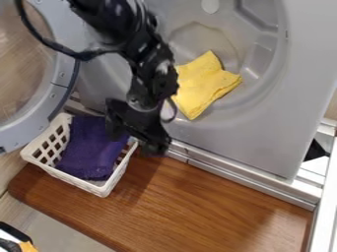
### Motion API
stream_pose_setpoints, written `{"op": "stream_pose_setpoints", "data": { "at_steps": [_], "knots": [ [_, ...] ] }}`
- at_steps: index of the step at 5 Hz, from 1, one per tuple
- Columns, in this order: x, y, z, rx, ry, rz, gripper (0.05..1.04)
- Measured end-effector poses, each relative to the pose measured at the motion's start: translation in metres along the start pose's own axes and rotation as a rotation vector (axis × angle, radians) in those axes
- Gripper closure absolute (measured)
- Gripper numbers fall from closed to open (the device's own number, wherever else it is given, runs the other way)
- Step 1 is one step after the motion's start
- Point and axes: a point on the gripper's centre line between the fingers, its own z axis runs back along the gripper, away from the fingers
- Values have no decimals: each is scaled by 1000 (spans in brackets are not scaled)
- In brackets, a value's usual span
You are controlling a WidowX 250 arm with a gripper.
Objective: Grab the basket and move it to the right side
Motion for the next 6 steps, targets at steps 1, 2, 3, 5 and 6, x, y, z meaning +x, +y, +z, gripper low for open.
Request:
{"op": "stream_pose_setpoints", "data": {
  "at_steps": [1,2,3,5,6],
  "knots": [
    [-13,11,-22,3,79,53,83],
    [-18,13,-37,-15,114,86,83],
    [-23,14,-53,-36,162,107,140],
    [-24,15,-54,-29,170,104,679],
    [-25,14,-54,-29,178,100,829]
  ]
}}
